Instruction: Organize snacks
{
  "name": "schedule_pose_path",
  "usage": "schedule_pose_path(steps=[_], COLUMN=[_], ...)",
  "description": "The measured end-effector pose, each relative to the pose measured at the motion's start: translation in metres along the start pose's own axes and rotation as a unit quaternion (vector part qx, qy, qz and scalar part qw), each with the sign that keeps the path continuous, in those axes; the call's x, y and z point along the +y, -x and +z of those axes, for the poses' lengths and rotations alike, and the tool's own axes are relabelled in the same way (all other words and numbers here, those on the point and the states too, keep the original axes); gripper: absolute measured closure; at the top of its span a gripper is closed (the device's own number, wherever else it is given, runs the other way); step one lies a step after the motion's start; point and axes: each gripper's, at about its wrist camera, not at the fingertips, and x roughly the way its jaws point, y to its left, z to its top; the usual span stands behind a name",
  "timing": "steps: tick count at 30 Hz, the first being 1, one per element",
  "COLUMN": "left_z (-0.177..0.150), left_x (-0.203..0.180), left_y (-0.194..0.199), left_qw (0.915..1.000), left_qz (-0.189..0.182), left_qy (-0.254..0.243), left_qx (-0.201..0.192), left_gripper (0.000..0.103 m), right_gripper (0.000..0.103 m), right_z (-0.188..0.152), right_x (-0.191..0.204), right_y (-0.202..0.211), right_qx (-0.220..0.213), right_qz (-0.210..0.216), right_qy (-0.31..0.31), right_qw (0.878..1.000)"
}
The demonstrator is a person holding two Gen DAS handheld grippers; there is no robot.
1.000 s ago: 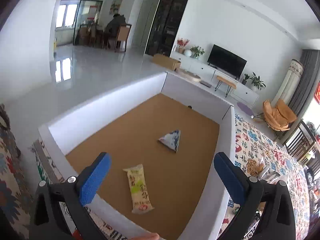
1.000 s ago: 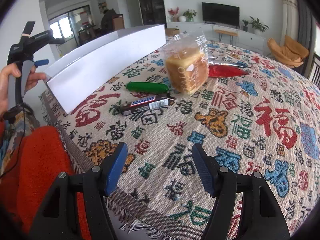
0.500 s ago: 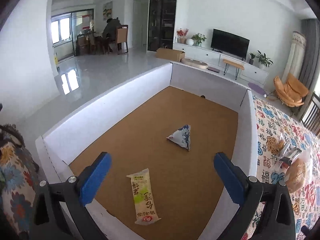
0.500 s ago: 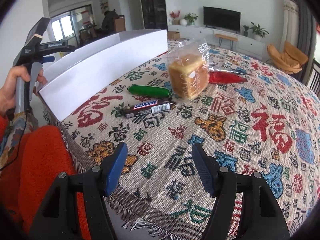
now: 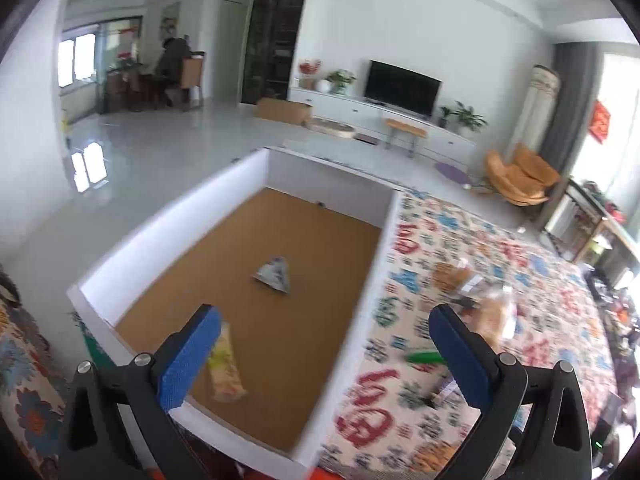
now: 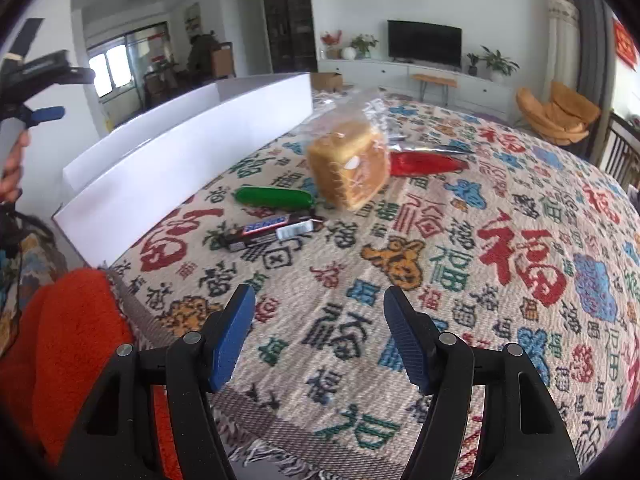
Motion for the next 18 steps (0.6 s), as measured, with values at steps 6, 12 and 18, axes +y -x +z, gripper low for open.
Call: schedule_pose_path(steps=[6, 12, 18], left_z=[-0.085, -0.155, -0.149], left_x=[-0.082, -0.135, -0.146], left_y=[0.0, -0.076, -0.111], left_qw=[0.983, 0.9564, 0.965], left_qz=[-0.13, -0.107, -0.049], left_qy=[-0.062, -0.125, -0.131], left_qx=[0.113, 0.242, 0.222], left_gripper=[0.0, 0.001, 0.001], right_gripper=[0.029, 0.027, 0.024], right_z=[0.001, 0.0, -0.003], right_x=[-0.045, -0.08, -0.099], right_y=[-0.007, -0.016, -0.042], right_qx=[0.028, 0.064, 0.11], right_qz=[-0.059, -0.115, -0.146], right_qy=[-0.038, -0.046, -0.033], right_qw=[0.997, 0.99, 0.983])
